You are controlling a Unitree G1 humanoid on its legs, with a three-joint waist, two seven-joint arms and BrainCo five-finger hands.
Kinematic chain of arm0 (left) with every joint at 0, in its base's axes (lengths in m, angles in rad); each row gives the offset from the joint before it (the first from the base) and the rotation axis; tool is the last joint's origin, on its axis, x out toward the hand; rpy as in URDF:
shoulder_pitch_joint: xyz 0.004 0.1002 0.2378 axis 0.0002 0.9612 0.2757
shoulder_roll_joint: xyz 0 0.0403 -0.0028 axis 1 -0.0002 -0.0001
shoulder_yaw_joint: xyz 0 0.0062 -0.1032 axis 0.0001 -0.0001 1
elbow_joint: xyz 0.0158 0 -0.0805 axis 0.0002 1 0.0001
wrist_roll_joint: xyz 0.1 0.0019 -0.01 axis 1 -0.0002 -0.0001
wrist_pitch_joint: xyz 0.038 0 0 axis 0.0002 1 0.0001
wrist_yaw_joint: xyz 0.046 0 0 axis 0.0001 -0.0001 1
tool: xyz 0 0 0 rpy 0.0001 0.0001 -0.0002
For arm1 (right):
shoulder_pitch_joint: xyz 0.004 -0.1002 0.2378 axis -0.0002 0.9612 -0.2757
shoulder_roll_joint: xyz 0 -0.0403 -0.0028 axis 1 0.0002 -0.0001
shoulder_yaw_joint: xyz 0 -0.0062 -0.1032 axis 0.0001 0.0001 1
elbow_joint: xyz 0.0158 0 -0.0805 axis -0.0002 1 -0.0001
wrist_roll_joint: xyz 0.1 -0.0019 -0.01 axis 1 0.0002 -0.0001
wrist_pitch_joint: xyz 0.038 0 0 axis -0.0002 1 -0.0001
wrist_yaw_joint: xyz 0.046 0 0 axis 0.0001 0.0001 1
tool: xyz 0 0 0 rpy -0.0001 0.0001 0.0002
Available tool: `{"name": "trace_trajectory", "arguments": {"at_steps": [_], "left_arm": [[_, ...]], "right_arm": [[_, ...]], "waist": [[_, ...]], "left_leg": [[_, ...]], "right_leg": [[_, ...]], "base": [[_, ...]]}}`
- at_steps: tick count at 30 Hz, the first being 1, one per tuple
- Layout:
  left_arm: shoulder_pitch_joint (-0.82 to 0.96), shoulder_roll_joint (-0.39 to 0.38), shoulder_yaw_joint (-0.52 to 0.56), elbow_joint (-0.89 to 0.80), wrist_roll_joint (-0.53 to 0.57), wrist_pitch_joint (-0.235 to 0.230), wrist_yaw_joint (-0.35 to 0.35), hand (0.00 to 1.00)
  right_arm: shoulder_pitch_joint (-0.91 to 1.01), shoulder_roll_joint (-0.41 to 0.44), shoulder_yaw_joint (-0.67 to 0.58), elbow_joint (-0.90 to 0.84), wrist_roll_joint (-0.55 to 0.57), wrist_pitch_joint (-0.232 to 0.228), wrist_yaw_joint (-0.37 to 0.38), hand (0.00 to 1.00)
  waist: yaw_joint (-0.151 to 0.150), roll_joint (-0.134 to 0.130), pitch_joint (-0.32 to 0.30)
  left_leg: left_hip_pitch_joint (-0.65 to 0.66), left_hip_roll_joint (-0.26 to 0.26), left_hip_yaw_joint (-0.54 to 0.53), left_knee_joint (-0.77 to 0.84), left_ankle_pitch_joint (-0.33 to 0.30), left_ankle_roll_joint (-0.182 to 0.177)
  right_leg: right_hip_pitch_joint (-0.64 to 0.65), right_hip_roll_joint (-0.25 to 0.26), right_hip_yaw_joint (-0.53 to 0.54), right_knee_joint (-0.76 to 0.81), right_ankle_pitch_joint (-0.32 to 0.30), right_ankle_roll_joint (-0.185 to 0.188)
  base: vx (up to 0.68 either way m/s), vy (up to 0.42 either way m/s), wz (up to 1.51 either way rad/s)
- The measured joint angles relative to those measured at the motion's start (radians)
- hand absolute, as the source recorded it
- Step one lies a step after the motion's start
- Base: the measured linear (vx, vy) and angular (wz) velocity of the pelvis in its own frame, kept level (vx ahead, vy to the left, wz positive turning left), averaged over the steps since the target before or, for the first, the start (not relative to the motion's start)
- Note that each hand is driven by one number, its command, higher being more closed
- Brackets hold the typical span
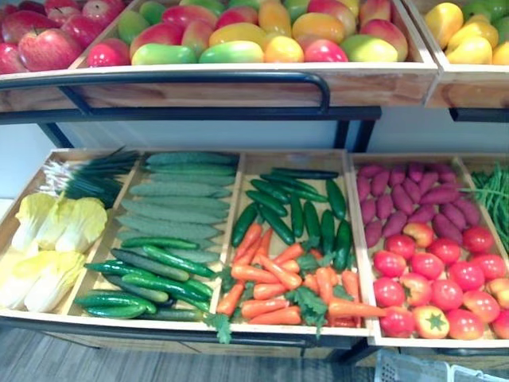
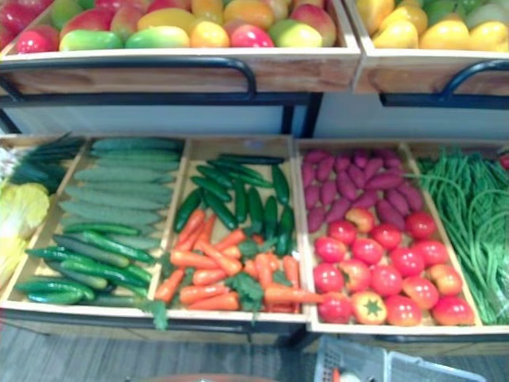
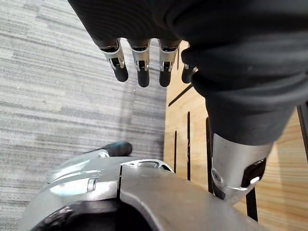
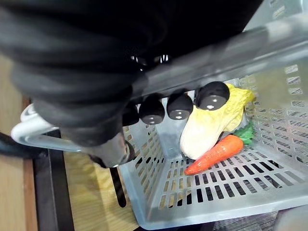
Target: Pick vegetable in the basket
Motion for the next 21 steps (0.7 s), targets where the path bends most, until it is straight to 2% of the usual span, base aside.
{"name": "trace_trajectory", "arguments": {"at_steps": [3, 5, 7, 8, 9, 10, 11, 13, 14, 16, 17, 18, 19, 20, 21], "left_arm": [[-0.017, 0.031, -0.053, 0.0, 0.004, 0.0, 0.0, 0.0], [-0.04, 0.065, -0.111, 0.0, 0.012, 0.001, 0.002, 0.0], [-0.07, 0.089, -0.144, 0.0, 0.013, 0.001, 0.009, 0.0], [-0.086, 0.099, -0.151, 0.0, 0.013, 0.0, 0.01, 0.0], [-0.108, 0.107, -0.151, -0.002, 0.013, 0.0, 0.014, 0.0], [-0.121, 0.108, -0.15, -0.017, 0.013, 0.0, 0.022, 0.0], [-0.129, 0.106, -0.156, -0.038, 0.015, -0.001, 0.025, 0.0], [-0.127, 0.108, -0.159, -0.071, 0.014, -0.001, 0.028, 0.0], [-0.124, 0.11, -0.158, -0.076, 0.013, 0.003, 0.028, 0.0], [-0.101, 0.105, -0.155, -0.078, 0.012, 0.002, 0.028, 0.0], [-0.103, 0.105, -0.149, -0.078, 0.012, 0.002, 0.028, 0.0], [-0.111, 0.099, -0.136, -0.079, 0.012, 0.003, 0.028, 0.0], [-0.103, 0.076, -0.136, -0.076, 0.012, 0.001, 0.026, 0.0], [-0.096, 0.064, -0.133, -0.072, 0.012, 0.0, 0.027, 0.0], [-0.101, 0.056, -0.126, -0.068, 0.013, 0.001, 0.026, 0.0]], "right_arm": [[-0.009, 0.004, 0.0, -0.007, 0.0, -0.001, -0.001, 1.0], [-0.011, 0.028, 0.002, -0.049, 0.0, -0.02, -0.004, 1.0], [-0.021, 0.05, 0.028, -0.084, 0.001, -0.025, -0.008, 1.0], [-0.026, 0.059, 0.041, -0.104, 0.001, -0.027, -0.008, 1.0], [-0.03, 0.069, 0.058, -0.124, 0.001, -0.027, -0.01, 1.0], [-0.041, 0.072, 0.094, -0.138, 0.001, -0.028, -0.015, 1.0], [-0.054, 0.074, 0.125, -0.151, 0.001, -0.03, -0.016, 1.0], [-0.045, 0.074, 0.13, -0.158, 0.001, -0.03, -0.014, 1.0], [-0.04, 0.075, 0.13, -0.156, 0.001, -0.031, -0.015, 1.0], [-0.051, 0.067, 0.159, -0.149, -0.001, -0.033, -0.017, 1.0], [-0.059, 0.068, 0.171, -0.139, -0.001, -0.033, -0.016, 1.0], [-0.067, 0.064, 0.178, -0.125, -0.001, -0.032, -0.017, 1.0], [-0.072, 0.056, 0.189, -0.125, -0.002, -0.032, -0.018, 1.0], [-0.08, 0.053, 0.192, -0.125, -0.003, -0.032, -0.017, 1.0], [-0.092, 0.055, 0.202, -0.116, -0.021, -0.023, -0.021, 1.0]], "waist": [[0.0, -0.013, 0.027], [-0.005, -0.031, 0.044], [-0.004, -0.038, 0.074], [-0.004, -0.029, 0.085], [-0.007, -0.028, 0.101], [-0.007, -0.028, 0.107], [-0.01, -0.009, 0.125], [-0.023, -0.024, 0.126], [-0.02, -0.034, 0.129], [-0.016, -0.045, 0.128], [-0.017, -0.057, 0.128], [-0.022, -0.058, 0.131], [0.001, -0.028, 0.114], [0.012, -0.009, 0.097], [0.0, -0.043, 0.099]], "left_leg": [[0.018, -0.009, 0.033, 0.0, -0.008, 0.002], [0.014, -0.022, 0.084, 0.0, -0.017, 0.011], [0.014, -0.013, 0.138, 0.0, -0.024, 0.014], [0.013, 0.0, 0.165, 0.0, -0.028, 0.016], [0.014, 0.009, 0.194, 0.0, -0.027, 0.021], [0.007, 0.021, 0.244, 0.001, -0.02, 0.041], [-0.003, 0.045, 0.287, 0.001, -0.016, 0.06], [0.007, 0.042, 0.318, 0.001, -0.015, 0.065], [0.029, 0.041, 0.353, 0.001, -0.015, 0.066], [0.041, 0.04, 0.435, 0.019, -0.022, 0.074], [0.024, 0.053, 0.447, 0.063, -0.04, 0.077], [0.0, 0.083, 0.48, 0.158, -0.085, 0.058], [-0.023, 0.116, 0.512, 0.172, -0.107, 0.059], [-0.023, 0.13, 0.536, 0.156, -0.099, 0.051], [-0.021, 0.11, 0.595, 0.197, -0.091, 0.048]], "right_leg": [[-0.03, -0.019, 0.035, 0.049, -0.01, 0.006], [-0.087, -0.039, 0.092, 0.1, -0.005, 0.012], [-0.143, -0.033, 0.13, 0.134, 0.038, 0.005], [-0.16, -0.021, 0.12, 0.132, 0.081, -0.006], [-0.181, -0.009, 0.092, 0.13, 0.129, -0.026], [-0.221, 0.014, 0.056, 0.106, 0.208, -0.062], [-0.232, 0.0, -0.031, 0.172, 0.184, -0.1], [-0.245, -0.05, -0.138, 0.407, 0.073, -0.13], [-0.212, -0.08, -0.197, 0.499, 0.054, -0.131], [-0.196, -0.116, -0.258, 0.522, 0.041, -0.125], [-0.207, -0.126, -0.274, 0.532, 0.027, -0.136], [-0.226, -0.111, -0.287, 0.51, 0.033, -0.129], [-0.206, -0.028, -0.258, 0.372, 0.03, -0.12], [-0.197, -0.013, -0.238, 0.316, 0.014, -0.121], [-0.206, -0.083, -0.25, 0.381, -0.084, -0.104]], "base": [[-0.01, 0.058, -0.35], [-0.04, 0.1, -0.68], [-0.06, 0.09, -0.77], [-0.1, 0.095, -0.72], [-0.09, 0.11, -1.0], [-0.11, 0.097, -1.1], [-0.08, 0.075, -0.97], [-0.03, 0.044, -0.64], [0.02, 0.011, -0.93], [0.01, -0.058, -1.02], [0.0, -0.158, -0.86], [-0.02, -0.214, -1.13], [-0.04, -0.243, -1.32], [-0.03, -0.251, -1.32], [0.02, -0.229, -0.87]]}}
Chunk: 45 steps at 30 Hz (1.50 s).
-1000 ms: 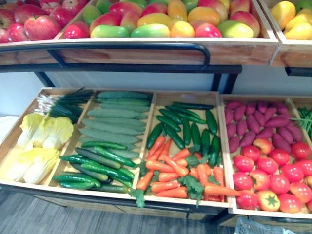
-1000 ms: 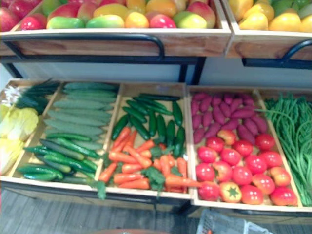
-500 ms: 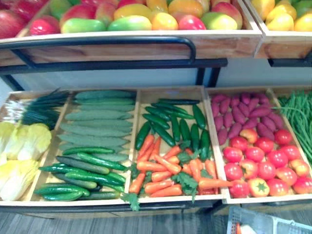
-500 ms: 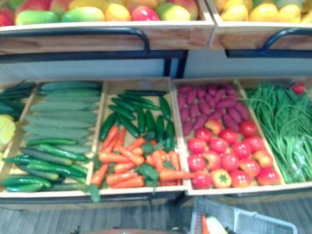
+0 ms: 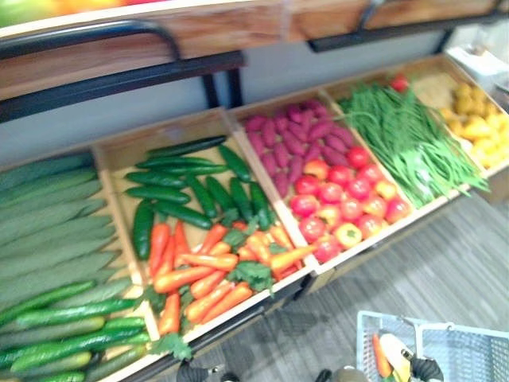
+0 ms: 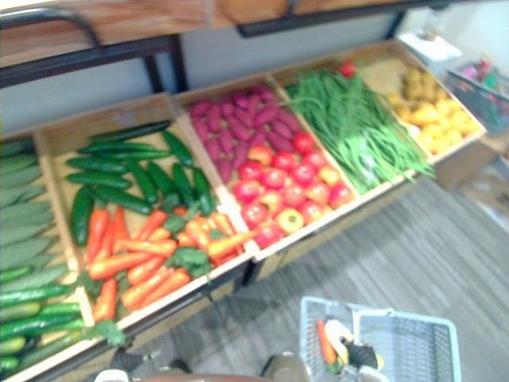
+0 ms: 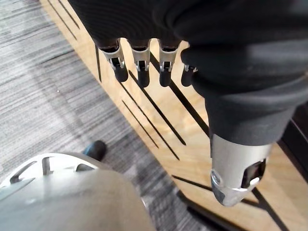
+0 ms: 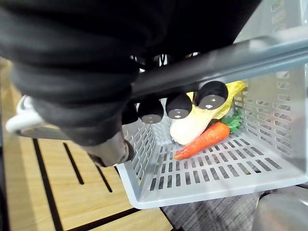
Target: Pick vegetable in the basket
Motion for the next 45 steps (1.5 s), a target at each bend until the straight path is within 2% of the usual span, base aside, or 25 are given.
{"name": "trace_trajectory", "arguments": {"at_steps": [1, 2, 3, 4, 5, 6, 7, 10, 11, 12, 13, 15, 16, 18, 20, 22, 25, 26, 27, 30, 31, 35, 37, 38, 45], "left_arm": [[-0.005, 0.011, 0.002, 0.001, -0.001, 0.0, 0.002, 0.0], [-0.011, 0.013, 0.018, 0.0, -0.001, 0.003, 0.006, 0.0], [-0.009, 0.008, 0.025, 0.0, -0.001, 0.003, 0.007, 0.0], [-0.007, 0.001, 0.024, 0.001, -0.001, 0.004, 0.008, 0.0], [-0.007, -0.01, 0.02, -0.002, 0.0, 0.003, 0.007, 0.0], [-0.008, -0.008, 0.018, -0.001, 0.0, 0.003, 0.007, 0.0], [-0.007, -0.007, 0.013, -0.001, 0.001, 0.002, 0.01, 0.0], [-0.004, 0.0, 0.001, 0.0, 0.004, 0.001, 0.012, 0.0], [-0.004, 0.002, -0.007, 0.001, 0.015, 0.001, 0.012, 0.0], [-0.006, 0.001, -0.014, 0.001, 0.023, 0.002, 0.015, 0.0], [-0.007, 0.0, -0.024, -0.001, 0.034, 0.001, 0.02, 0.0], [0.014, -0.007, -0.035, 0.009, 0.036, 0.01, 0.023, 0.0], [0.021, -0.008, -0.035, 0.013, 0.035, 0.01, 0.023, 0.0], [0.046, -0.022, -0.028, 0.018, 0.028, 0.005, 0.03, 0.0], [0.081, -0.026, -0.026, -0.008, 0.028, -0.013, 0.024, 0.0], [0.101, -0.026, -0.039, -0.024, 0.03, -0.041, 0.006, 0.0], [0.1, -0.03, -0.053, -0.006, 0.035, -0.036, 0.013, 0.0], [0.098, -0.032, -0.058, 0.008, 0.037, -0.03, 0.019, 0.0], [0.088, -0.034, -0.065, 0.011, 0.037, -0.028, 0.023, 0.0], [0.073, -0.026, -0.076, 0.025, 0.038, -0.023, 0.018, 0.0], [0.056, -0.009, -0.092, 0.09, 0.037, -0.02, 0.004, 0.0], [0.062, -0.009, -0.092, 0.093, 0.038, -0.02, 0.006, 0.0], [0.07, -0.009, -0.091, 0.099, 0.034, -0.02, 0.008, 0.0], [0.072, -0.009, -0.09, 0.096, 0.026, -0.022, 0.007, 0.0], [0.097, -0.005, -0.084, 0.098, -0.055, -0.023, 0.004, 0.0]], "right_arm": [[0.005, 0.0, 0.01, 0.0, -0.009, 0.001, 0.002, 1.0], [0.007, -0.007, 0.038, -0.001, -0.014, 0.004, 0.005, 1.0], [0.002, -0.008, 0.052, -0.004, -0.015, 0.004, 0.003, 1.0], [0.002, -0.01, 0.069, -0.005, -0.016, 0.005, 0.001, 1.0], [0.021, -0.01, 0.087, -0.007, -0.016, 0.004, 0.002, 1.0], [0.029, -0.01, 0.103, -0.009, -0.016, 0.003, 0.002, 1.0], [0.042, -0.011, 0.139, -0.017, -0.015, 0.001, 0.002, 1.0], [0.046, -0.01, 0.184, -0.024, -0.017, 0.0, 0.003, 1.0], [0.046, -0.012, 0.192, -0.03, -0.018, -0.002, 0.001, 1.0], [0.041, -0.015, 0.193, -0.037, -0.019, -0.002, -0.001, 1.0], [0.033, -0.016, 0.193, -0.042, -0.019, -0.002, -0.006, 1.0], [0.012, -0.027, 0.199, -0.041, -0.024, -0.003, -0.018, 1.0], [0.009, -0.027, 0.203, -0.041, -0.026, -0.003, -0.018, 1.0], [-0.008, -0.028, 0.229, -0.042, -0.055, -0.012, -0.018, 1.0], [-0.018, -0.022, 0.246, -0.044, -0.055, -0.014, -0.018, 1.0], [-0.023, -0.021, 0.261, -0.051, -0.055, -0.015, -0.016, 1.0], [-0.009, -0.034, 0.255, -0.074, -0.055, -0.016, -0.016, 1.0], [-0.001, -0.037, 0.244, -0.084, -0.054, -0.016, -0.016, 1.0], [0.002, -0.038, 0.235, -0.085, -0.054, -0.017, -0.016, 1.0], [0.024, -0.031, 0.216, -0.086, -0.041, -0.021, -0.017, 1.0], [0.078, -0.026, 0.16, -0.059, 0.079, -0.037, -0.015, 1.0], [0.077, -0.026, 0.159, -0.058, 0.079, -0.037, -0.015, 1.0], [0.083, -0.026, 0.147, -0.037, 0.079, -0.035, -0.016, 1.0], [0.07, -0.026, 0.14, -0.023, 0.079, -0.034, -0.016, 1.0], [0.017, -0.026, 0.138, 0.022, 0.063, -0.034, -0.015, 1.0]], "waist": [[0.001, -0.016, -0.001], [0.007, -0.014, -0.006], [0.008, 0.0, -0.009], [0.0, 0.019, -0.01], [0.0, 0.024, -0.01], [0.0, 0.034, -0.015], [-0.003, 0.035, -0.018], [-0.023, 0.037, -0.015], [-0.022, 0.027, -0.006], [-0.019, 0.03, -0.004], [-0.017, 0.031, 0.006], [0.002, 0.03, 0.009], [0.005, 0.031, 0.01], [0.021, 0.044, 0.014], [0.041, 0.049, 0.009], [0.058, 0.041, 0.021], [0.053, 0.064, 0.017], [0.048, 0.088, 0.01], [0.046, 0.096, 0.012], [0.048, 0.086, 0.018], [0.056, 0.087, -0.015], [0.059, 0.087, -0.024], [0.057, 0.075, -0.041], [0.066, 0.083, -0.05], [0.087, 0.059, -0.068]], "left_leg": [[-0.002, -0.002, 0.013, 0.024, -0.001, 0.0], [-0.02, 0.03, 0.037, 0.076, -0.006, -0.007], [-0.03, 0.056, 0.05, 0.1, -0.006, -0.007], [-0.035, 0.11, 0.061, 0.15, -0.004, -0.004], [-0.032, 0.161, 0.06, 0.206, -0.002, -0.004], [-0.03, 0.182, 0.06, 0.233, 0.005, -0.003], [-0.028, 0.225, 0.057, 0.289, 0.037, -0.006], [-0.014, 0.276, 0.055, 0.367, 0.105, -0.019], [-0.017, 0.286, 0.041, 0.404, 0.122, -0.027], [-0.018, 0.273, 0.012, 0.402, 0.103, -0.054], [-0.02, 0.219, -0.078, 0.376, 0.064, -0.087], [-0.034, 0.037, -0.372, 0.276, -0.02, -0.084], [-0.034, 0.019, -0.405, 0.261, -0.026, -0.082], [-0.031, -0.053, -0.572, 0.19, -0.02, -0.07], [-0.017, -0.069, -0.626, 0.181, -0.041, -0.063], [-0.022, -0.086, -0.636, 0.164, -0.042, -0.062], [-0.014, -0.095, -0.635, 0.054, -0.055, -0.041], [-0.008, -0.094, -0.637, 0.004, -0.067, -0.038], [-0.005, -0.091, -0.638, -0.022, -0.078, -0.041], [0.004, -0.1, -0.635, -0.038, -0.072, -0.041], [0.036, -0.094, -0.634, -0.057, -0.074, -0.044], [0.035, -0.097, -0.647, -0.071, -0.066, -0.043], [0.041, -0.107, -0.666, -0.113, -0.043, -0.039], [0.051, -0.112, -0.664, -0.131, -0.034, -0.037], [0.054, -0.127, -0.661, -0.143, -0.026, -0.03]], "right_leg": [[0.004, -0.009, 0.001, -0.024, -0.016, 0.036], [0.012, 0.034, 0.003, -0.089, -0.028, 0.047], [0.013, 0.063, 0.008, -0.121, -0.016, 0.031], [0.028, 0.11, 0.013, -0.168, 0.003, 0.009], [0.051, 0.146, 0.02, -0.198, 0.009, -0.002], [0.064, 0.161, 0.025, -0.212, 0.013, -0.008], [0.094, 0.19, 0.035, -0.252, 0.023, -0.024], [0.15, 0.223, 0.059, -0.328, 0.056, -0.045], [0.168, 0.223, 0.082, -0.346, 0.063, -0.052], [0.173, 0.216, 0.103, -0.35, 0.063, -0.053], [0.182, 0.201, 0.131, -0.351, 0.065, -0.05], [0.179, 0.168, 0.231, -0.349, 0.084, -0.037], [0.179, 0.168, 0.242, -0.351, 0.086, -0.034], [0.16, 0.195, 0.335, -0.35, 0.095, -0.023], [0.134, 0.205, 0.411, -0.37, 0.111, -0.01], [0.118, 0.205, 0.453, -0.425, 0.159, 0.009], [0.095, 0.213, 0.471, -0.498, 0.222, 0.021], [0.093, 0.223, 0.463, -0.533, 0.25, 0.023], [0.089, 0.229, 0.459, -0.538, 0.259, 0.023], [0.085, 0.227, 0.46, -0.538, 0.269, 0.029], [0.099, 0.242, 0.469, -0.538, 0.281, 0.025], [0.105, 0.234, 0.443, -0.537, 0.281, 0.026], [0.11, 0.229, 0.415, -0.533, 0.279, 0.028], [0.111, 0.226, 0.415, -0.532, 0.279, 0.028], [0.115, 0.202, 0.411, -0.532, 0.28, 0.034]], "base": [[0.04, -0.246, -0.91], [0.02, -0.239, -0.69], [0.01, -0.318, -0.76], [-0.01, -0.312, -0.54], [-0.01, -0.264, -0.43], [-0.01, -0.2, -0.35], [0.0, -0.192, -0.27], [0.0, -0.155, -0.33], [0.0, -0.103, -0.38], [-0.01, -0.02, -0.44], [-0.04, 0.067, -0.67], [-0.06, 0.124, -1.1], [-0.06, 0.163, -1.13], [-0.08, 0.167, -1.07], [-0.07, 0.15, -1.08], [-0.1, 0.104, -0.76], [-0.11, 0.069, -0.15], [-0.07, 0.035, 0.04], [-0.08, 0.038, 0.02], [-0.07, 0.013, -0.04], [0.0, 0.0, 0.0], [0.0, 0.0, 0.09], [0.04, 0.003, 0.39], [0.03, 0.013, 0.2], [-0.01, 0.02, 0.02]]}}
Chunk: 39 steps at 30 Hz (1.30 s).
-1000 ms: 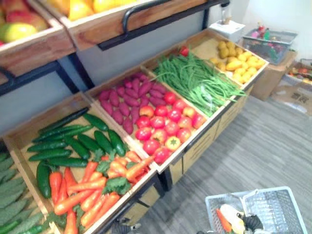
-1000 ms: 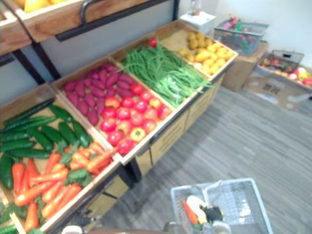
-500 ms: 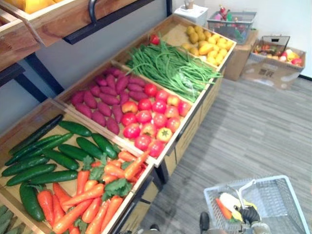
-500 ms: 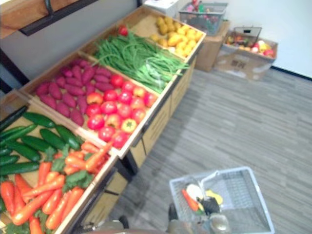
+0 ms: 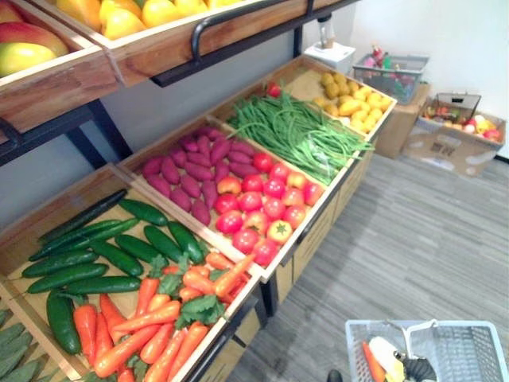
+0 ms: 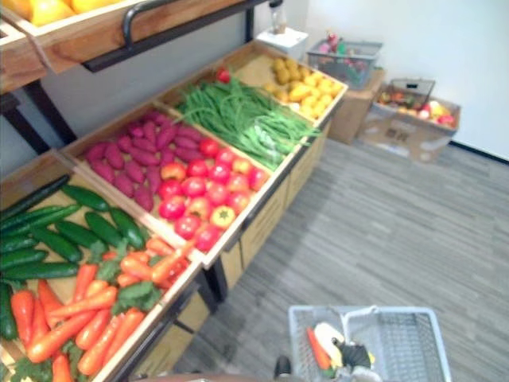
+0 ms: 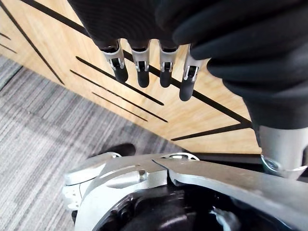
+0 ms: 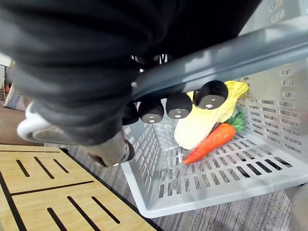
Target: Pick vegetable in the basket
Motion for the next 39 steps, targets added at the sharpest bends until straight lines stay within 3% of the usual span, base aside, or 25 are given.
{"name": "trace_trajectory", "arguments": {"at_steps": [9, 12, 14, 16, 18, 19, 20, 21, 22, 23, 24, 25, 26, 27, 28, 29, 31, 32, 34, 35, 37, 39], "left_arm": [[0.003, -0.007, 0.035, 0.019, -0.034, 0.001, 0.006, 0.0], [-0.007, -0.014, 0.03, 0.02, -0.034, 0.003, 0.004, 0.0], [-0.014, -0.011, 0.008, 0.022, -0.032, 0.012, -0.01, 0.0], [-0.026, 0.008, -0.017, 0.022, -0.025, 0.018, -0.03, 0.0], [-0.033, 0.024, -0.018, 0.022, -0.015, 0.023, -0.058, 0.0], [-0.033, 0.039, -0.018, 0.023, -0.014, 0.024, -0.08, 0.0], [-0.031, 0.042, -0.018, 0.023, -0.012, 0.028, -0.093, 0.0], [-0.035, 0.039, -0.007, 0.021, -0.013, 0.028, -0.088, 0.0], [-0.036, 0.024, 0.018, 0.017, -0.014, 0.028, -0.074, 0.0], [-0.035, 0.03, 0.035, 0.017, -0.015, 0.029, -0.073, 0.0], [-0.026, 0.036, 0.036, 0.013, -0.017, 0.029, -0.073, 0.0], [-0.026, 0.035, 0.042, 0.003, -0.018, 0.031, -0.072, 0.0], [-0.027, 0.029, 0.047, 0.003, -0.017, 0.033, -0.069, 0.0], [-0.021, 0.015, 0.059, 0.004, -0.018, 0.033, -0.062, 0.0], [-0.016, 0.002, 0.093, 0.003, -0.024, 0.029, -0.064, 0.0], [-0.026, 0.001, 0.093, -0.006, -0.024, 0.03, -0.038, 0.0], [-0.026, 0.002, 0.104, -0.03, -0.024, 0.028, -0.006, 0.0], [-0.044, 0.006, 0.117, -0.044, -0.024, 0.029, 0.006, 0.0], [-0.065, -0.016, 0.142, -0.056, -0.023, 0.025, 0.008, 0.0], [-0.067, -0.031, 0.142, -0.06, -0.024, 0.021, 0.012, 0.0], [-0.091, -0.025, 0.143, -0.057, -0.023, 0.02, 0.014, 0.0], [-0.105, -0.026, 0.151, -0.039, -0.024, 0.021, 0.026, 0.0]], "right_arm": [[-0.009, 0.006, -0.048, 0.026, -0.001, 0.001, -0.001, 1.0], [-0.014, 0.002, -0.067, 0.028, -0.001, -0.002, -0.002, 1.0], [-0.018, 0.0, -0.08, 0.007, -0.001, -0.007, -0.002, 1.0], [-0.02, 0.004, -0.083, -0.007, -0.001, -0.01, -0.002, 1.0], [-0.019, 0.02, -0.099, -0.032, 0.0, -0.01, -0.005, 1.0], [-0.021, 0.042, -0.099, -0.049, 0.0, -0.009, -0.01, 1.0], [-0.032, 0.044, -0.1, -0.056, 0.0, -0.01, -0.015, 1.0], [-0.065, 0.048, -0.097, -0.057, 0.0, -0.011, -0.022, 1.0], [-0.093, 0.048, -0.089, -0.064, 0.0, -0.012, -0.021, 1.0], [-0.096, 0.046, -0.081, -0.064, -0.001, -0.012, -0.021, 1.0], [-0.093, 0.049, -0.069, -0.062, -0.001, -0.012, -0.019, 1.0], [-0.104, 0.047, -0.059, -0.063, -0.002, -0.013, -0.015, 1.0], [-0.116, 0.05, -0.046, -0.06, -0.002, -0.019, -0.014, 1.0], [-0.13, 0.051, -0.048, -0.057, -0.002, -0.018, -0.014, 1.0], [-0.15, 0.052, -0.042, -0.043, -0.003, -0.017, -0.009, 1.0], [-0.134, 0.051, -0.035, -0.01, -0.007, -0.013, -0.007, 1.0], [-0.141, 0.052, -0.026, 0.003, -0.011, -0.001, -0.007, 1.0], [-0.16, 0.049, -0.025, 0.007, -0.019, 0.0, -0.014, 1.0], [-0.169, 0.021, -0.004, 0.007, -0.035, 0.0, -0.009, 1.0], [-0.173, 0.011, 0.009, 0.007, -0.039, 0.0, -0.01, 1.0], [-0.159, 0.004, 0.032, 0.006, -0.04, 0.0, -0.01, 1.0], [-0.133, 0.004, 0.059, 0.006, -0.041, 0.002, -0.01, 1.0]], "waist": [[-0.007, -0.005, -0.007], [-0.02, 0.004, 0.009], [-0.03, 0.014, 0.022], [-0.033, 0.001, 0.046], [-0.042, -0.02, 0.069], [-0.046, -0.044, 0.076], [-0.045, -0.047, 0.077], [-0.044, -0.017, 0.099], [-0.048, -0.032, 0.111], [-0.051, -0.033, 0.118], [-0.054, -0.05, 0.109], [-0.059, -0.074, 0.113], [-0.054, -0.068, 0.111], [-0.04, -0.034, 0.108], [-0.034, -0.05, 0.111], [-0.045, -0.059, 0.106], [-0.03, -0.078, 0.091], [-0.03, -0.08, 0.089], [-0.022, -0.027, 0.071], [-0.031, -0.016, 0.063], [-0.036, -0.028, 0.064], [-0.043, -0.021, 0.071]], "left_leg": [[0.0, 0.017, 0.004, 0.057, -0.026, -0.009], [-0.053, 0.041, 0.009, 0.206, -0.102, -0.006], [-0.089, 0.047, 0.035, 0.261, -0.131, 0.004], [-0.104, 0.04, 0.072, 0.277, -0.139, 0.011], [-0.12, 0.031, 0.119, 0.302, -0.153, 0.019], [-0.129, 0.014, 0.151, 0.298, -0.154, 0.046], [-0.127, 0.006, 0.162, 0.261, -0.145, 0.069], [-0.12, 0.048, 0.249, 0.212, -0.109, 0.083], [-0.11, 0.077, 0.305, 0.218, -0.095, 0.07], [-0.098, 0.083, 0.323, 0.219, -0.092, 0.07], [-0.087, 0.084, 0.358, 0.252, -0.096, 0.072], [-0.099, 0.081, 0.381, 0.304, -0.118, 0.065], [-0.107, 0.052, 0.363, 0.248, -0.146, 0.06], [-0.102, 0.04, 0.34, 0.185, -0.106, 0.105], [-0.08, 0.037, 0.404, 0.143, -0.056, 0.103], [-0.08, 0.043, 0.452, 0.172, -0.049, 0.104], [-0.104, 0.062, 0.515, 0.219, -0.051, 0.106], [-0.131, 0.103, 0.569, 0.271, -0.053, 0.105], [-0.141, 0.171, 0.642, 0.272, -0.031, 0.094], [-0.135, 0.196, 0.681, 0.267, -0.003, 0.092], [-0.123, 0.227, 0.729, 0.337, 0.0, 0.091], [-0.129, 0.323, 0.74, 0.486, 0.001, 0.091]], "right_leg": [[0.006, 0.01, 0.005, -0.005, -0.012, 0.003], [0.007, 0.016, 0.023, 0.014, -0.017, 0.005], [-0.075, 0.015, 0.066, 0.118, -0.037, 0.011], [-0.126, 0.01, 0.109, 0.161, -0.038, 0.016], [-0.156, 0.01, 0.154, 0.148, -0.028, 0.044], [-0.166, -0.004, 0.162, 0.099, -0.044, 0.06], [-0.165, -0.012, 0.126, 0.061, -0.068, 0.059], [-0.209, -0.025, -0.042, 0.174, -0.095, -0.005], [-0.27, -0.069, -0.191, 0.464, -0.141, -0.071], [-0.264, -0.092, -0.243, 0.584, -0.156, -0.087], [-0.245, -0.139, -0.293, 0.721, -0.169, -0.085], [-0.263, -0.131, -0.334, 0.712, -0.145, -0.109], [-0.238, -0.089, -0.3, 0.593, -0.132, -0.108], [-0.204, -0.048, -0.272, 0.521, -0.153, -0.108], [-0.201, -0.1, -0.305, 0.688, -0.231, -0.119], [-0.149, -0.191, -0.324, 0.803, -0.241, -0.079], [-0.108, -0.282, -0.312, 0.778, -0.181, -0.053], [-0.11, -0.277, -0.289, 0.689, -0.149, -0.034], [-0.118, -0.184, -0.305, 0.556, -0.144, -0.046], [-0.11, -0.161, -0.296, 0.485, -0.163, -0.026], [-0.1, -0.147, -0.313, 0.427, -0.212, 0.01], [-0.042, -0.085, -0.317, 0.329, -0.213, 0.004]], "base": [[-0.01, -0.006, -0.05], [-0.02, 0.017, -0.18], [-0.09, 0.061, -0.42], [-0.14, 0.071, -0.59], [-0.16, 0.065, -0.73], [-0.16, 0.078, -0.76], [-0.22, 0.09, -1.21], [-0.21, 0.065, -1.39], [-0.15, 0.037, -1.35], [-0.05, 0.02, -1.09], [0.0, 0.026, -1.04], [-0.13, 0.058, -1.28], [-0.21, 0.083, -1.29], [-0.26, 0.08, -1.42], [-0.15, 0.006, -1.34], [-0.07, -0.082, -1.18], [-0.04, -0.185, -1.14], [-0.1, -0.243, -1.39], [-0.17, -0.301, -1.68], [-0.19, -0.392, -1.55], [-0.1, -0.438, -1.16], [-0.02, -0.31, -0.77]]}}
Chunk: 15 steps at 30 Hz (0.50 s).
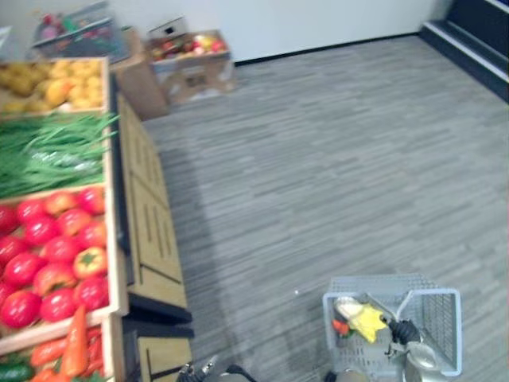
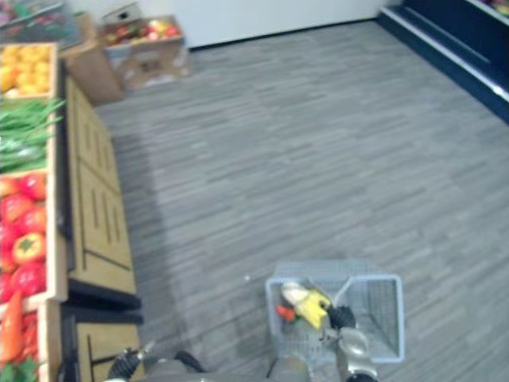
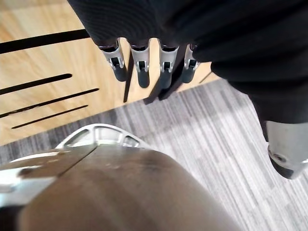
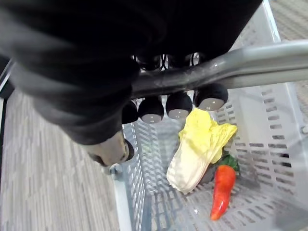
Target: Pick vegetable in the basket
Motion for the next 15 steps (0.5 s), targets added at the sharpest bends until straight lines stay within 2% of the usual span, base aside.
{"name": "trace_trajectory", "arguments": {"at_steps": [1, 2, 3, 4, 5, 7, 8, 9, 11, 12, 15], "left_arm": [[0.001, 0.005, 0.0, 0.0, 0.001, -0.002, 0.0, 0.0], [0.001, -0.006, -0.01, 0.001, 0.001, -0.001, 0.005, 0.0], [0.002, -0.011, -0.017, 0.002, 0.001, 0.0, 0.008, 0.0], [0.006, -0.018, -0.039, 0.005, 0.002, 0.001, 0.012, 0.0], [0.006, -0.018, -0.048, 0.006, 0.004, 0.001, 0.014, 0.0], [0.008, -0.009, -0.07, 0.001, 0.009, 0.0, 0.017, 0.0], [0.006, -0.003, -0.085, -0.001, 0.009, -0.001, 0.017, 0.0], [0.006, 0.001, -0.088, -0.001, 0.009, -0.001, 0.018, 0.0], [0.009, 0.002, -0.09, 0.001, 0.01, -0.001, 0.019, 0.0], [0.011, 0.003, -0.091, 0.001, 0.01, -0.001, 0.019, 0.0], [0.013, 0.005, -0.092, 0.005, 0.013, -0.002, 0.018, 0.0]], "right_arm": [[0.021, 0.01, 0.012, 0.0, 0.0, 0.0, 0.0, 1.0], [0.035, 0.0, 0.012, -0.003, 0.0, 0.0, 0.0, 1.0], [0.039, -0.004, 0.012, -0.004, 0.002, 0.0, 0.0, 1.0], [0.053, -0.004, -0.004, -0.007, 0.008, 0.0, 0.001, 1.0], [0.057, -0.001, -0.015, -0.015, 0.009, 0.0, 0.001, 1.0], [0.083, 0.006, -0.023, -0.035, 0.006, -0.003, 0.002, 1.0], [0.089, 0.003, -0.016, -0.036, 0.001, -0.005, 0.002, 1.0], [0.086, 0.001, -0.015, -0.037, 0.001, -0.006, 0.002, 1.0], [0.092, -0.007, -0.015, -0.037, 0.001, -0.007, 0.004, 1.0], [0.095, -0.008, -0.016, -0.037, 0.001, -0.01, 0.003, 1.0], [0.093, -0.021, -0.014, -0.04, 0.001, -0.012, 0.003, 1.0]], "waist": [[-0.005, 0.007, 0.003], [-0.02, 0.026, 0.007], [-0.022, 0.037, 0.009], [-0.025, 0.051, 0.007], [-0.024, 0.055, 0.009], [-0.025, 0.048, 0.01], [-0.025, 0.029, 0.022], [-0.021, 0.033, 0.023], [-0.014, 0.026, 0.027], [-0.014, 0.032, 0.023], [-0.006, 0.023, 0.028]], "left_leg": [[-0.024, 0.047, -0.043, 0.071, -0.043, -0.068], [-0.032, 0.047, -0.086, 0.03, -0.052, -0.084], [-0.029, 0.043, -0.087, 0.001, -0.044, -0.084], [-0.023, 0.018, -0.086, -0.069, 0.024, -0.074], [-0.015, -0.003, -0.084, -0.094, 0.038, -0.054], [0.013, -0.062, -0.206, -0.138, 0.057, -0.074], [0.01, -0.09, -0.303, -0.139, 0.069, -0.082], [0.006, -0.118, -0.395, -0.139, 0.085, -0.093], [0.007, -0.146, -0.469, -0.146, 0.089, -0.099], [0.007, -0.152, -0.473, -0.149, 0.089, -0.099], [0.003, -0.181, -0.482, -0.161, 0.087, -0.1]], "right_leg": [[0.055, 0.027, 0.01, -0.053, -0.011, -0.02], [0.085, 0.044, 0.012, -0.069, -0.012, -0.021], [0.096, 0.05, 0.016, -0.07, -0.012, -0.021], [0.105, 0.057, 0.024, -0.07, -0.012, -0.021], [0.109, 0.058, 0.029, -0.07, -0.013, -0.019], [0.12, 0.037, 0.059, -0.083, -0.014, -0.011], [0.123, 0.026, 0.081, -0.104, -0.009, 0.001], [0.125, 0.019, 0.109, -0.13, 0.007, 0.019], [0.126, 0.011, 0.142, -0.178, 0.038, 0.027], [0.127, 0.01, 0.151, -0.196, 0.051, 0.03], [0.124, 0.002, 0.202, -0.275, 0.118, 0.035]], "base": [[-0.09, -0.182, -0.35], [-0.09, -0.118, -0.32], [-0.1, -0.046, -0.35], [-0.02, 0.026, -0.35], [-0.03, 0.048, -0.39], [-0.03, 0.026, -0.39], [-0.06, -0.012, -0.53], [-0.07, 0.002, -0.5], [-0.06, 0.053, -0.47], [-0.04, 0.095, -0.47], [-0.01, 0.081, -0.41]]}}
